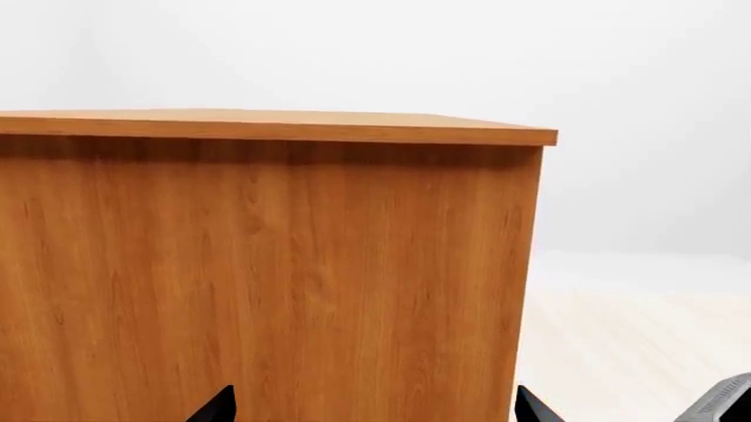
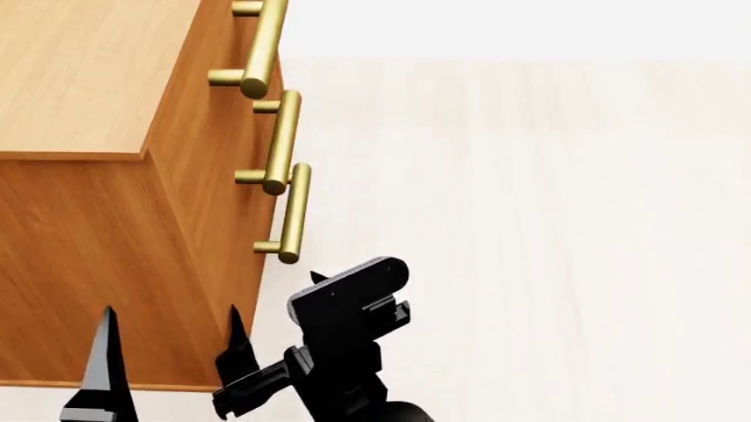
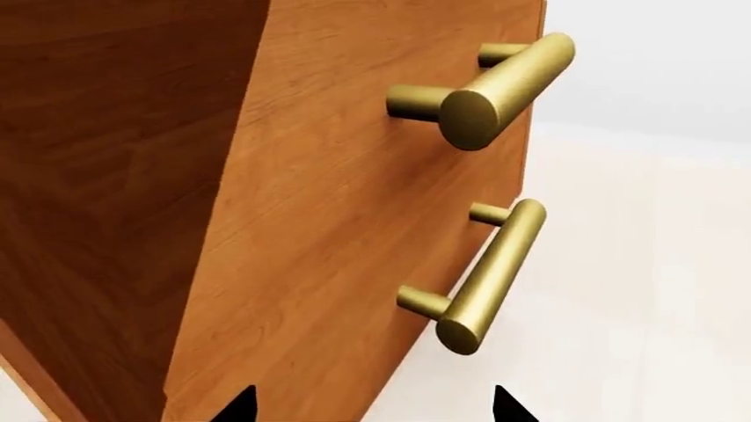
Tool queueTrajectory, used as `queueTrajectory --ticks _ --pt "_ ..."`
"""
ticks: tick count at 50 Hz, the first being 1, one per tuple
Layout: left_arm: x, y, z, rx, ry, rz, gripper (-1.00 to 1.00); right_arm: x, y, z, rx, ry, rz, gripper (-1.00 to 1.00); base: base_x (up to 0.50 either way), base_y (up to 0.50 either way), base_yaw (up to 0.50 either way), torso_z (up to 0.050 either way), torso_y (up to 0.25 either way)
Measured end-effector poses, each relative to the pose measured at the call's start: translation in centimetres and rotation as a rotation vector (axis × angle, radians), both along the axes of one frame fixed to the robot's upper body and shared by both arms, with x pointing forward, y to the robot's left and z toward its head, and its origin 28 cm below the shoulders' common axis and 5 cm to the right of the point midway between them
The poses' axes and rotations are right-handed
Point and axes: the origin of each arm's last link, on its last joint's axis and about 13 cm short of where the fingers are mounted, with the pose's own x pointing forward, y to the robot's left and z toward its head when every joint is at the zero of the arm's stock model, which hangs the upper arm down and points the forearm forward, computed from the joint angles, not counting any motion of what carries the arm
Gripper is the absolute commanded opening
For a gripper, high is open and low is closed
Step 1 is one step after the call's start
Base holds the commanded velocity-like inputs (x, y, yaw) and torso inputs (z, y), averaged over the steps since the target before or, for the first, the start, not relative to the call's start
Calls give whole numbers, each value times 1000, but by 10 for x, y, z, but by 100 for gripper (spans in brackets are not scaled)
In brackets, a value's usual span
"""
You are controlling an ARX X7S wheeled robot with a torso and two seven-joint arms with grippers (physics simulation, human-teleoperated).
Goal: Put the bowl in the bottom drawer of the cabinet and close it.
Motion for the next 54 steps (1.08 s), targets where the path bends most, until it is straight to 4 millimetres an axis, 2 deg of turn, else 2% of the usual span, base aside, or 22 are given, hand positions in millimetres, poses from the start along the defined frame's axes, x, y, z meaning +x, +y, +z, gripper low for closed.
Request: queueTrajectory --ticks 13,26,42,54 --pt "0 0 -1 0 2 1 100 -3 -2 10 39 -19 -18 100 1 0 1 0 0" --pt "1 -1 -2 3 7 -5 100 -18 -20 29 74 -87 -116 100 0 0 0 0 0" --pt "0 -3 -2 8 8 -10 100 -50 -49 52 100 -187 -258 100 0 0 0 0 0" --pt "1 -3 -3 11 8 -10 100 -80 -66 57 111 -248 -352 100 0 0 0 0 0"
